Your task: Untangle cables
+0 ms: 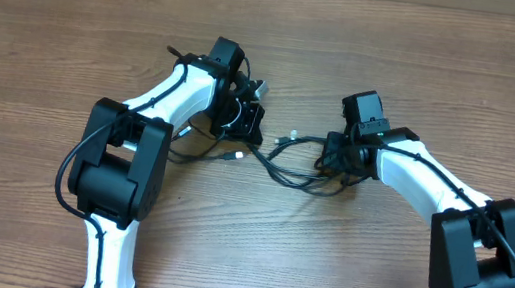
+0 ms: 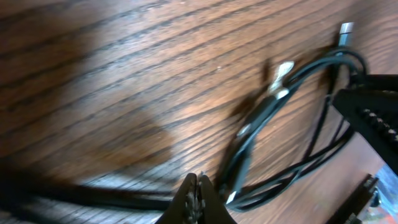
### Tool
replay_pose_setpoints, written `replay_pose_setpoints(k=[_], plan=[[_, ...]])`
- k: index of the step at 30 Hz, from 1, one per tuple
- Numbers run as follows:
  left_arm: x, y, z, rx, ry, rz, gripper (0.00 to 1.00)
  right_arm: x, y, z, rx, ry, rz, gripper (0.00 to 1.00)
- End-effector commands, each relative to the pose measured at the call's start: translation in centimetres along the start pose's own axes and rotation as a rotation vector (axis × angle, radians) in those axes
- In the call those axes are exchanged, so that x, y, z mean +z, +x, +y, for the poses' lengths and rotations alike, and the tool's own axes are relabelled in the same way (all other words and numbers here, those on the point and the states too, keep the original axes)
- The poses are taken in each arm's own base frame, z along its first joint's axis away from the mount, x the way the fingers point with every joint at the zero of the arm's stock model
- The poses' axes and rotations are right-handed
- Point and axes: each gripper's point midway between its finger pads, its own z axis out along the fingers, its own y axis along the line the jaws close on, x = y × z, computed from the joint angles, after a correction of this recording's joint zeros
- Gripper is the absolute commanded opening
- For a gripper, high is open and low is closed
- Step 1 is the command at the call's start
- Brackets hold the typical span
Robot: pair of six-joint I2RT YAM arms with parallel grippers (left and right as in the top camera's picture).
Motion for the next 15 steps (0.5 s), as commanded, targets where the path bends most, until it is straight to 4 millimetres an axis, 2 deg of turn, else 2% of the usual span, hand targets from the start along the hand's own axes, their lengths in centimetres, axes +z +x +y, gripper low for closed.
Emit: replay_pose_setpoints(k=[1,8,12,15], plan=[[0.6,0.4,2.1,-0.036,-0.088,0.02,0.05,0.3,-0.1,-0.6,0.011,0.026,-0.01,0.47],[0.6,1.4,2.1,-0.038,-0.097,0.056,0.06,0.2,-1.4,-0.3,0.008,0.018,-0.064,0.52],[0.9,1.5,1.7,-0.025,-0.105,0.061,0.05,0.2,-2.2,-0.2,0.007,0.016,-0.1,0.64],[1.3,1.5,1.6,-0.002,-0.138,0.059,0.05,0.1,-2.6,0.0,0.007,0.008,-0.116,0.68]])
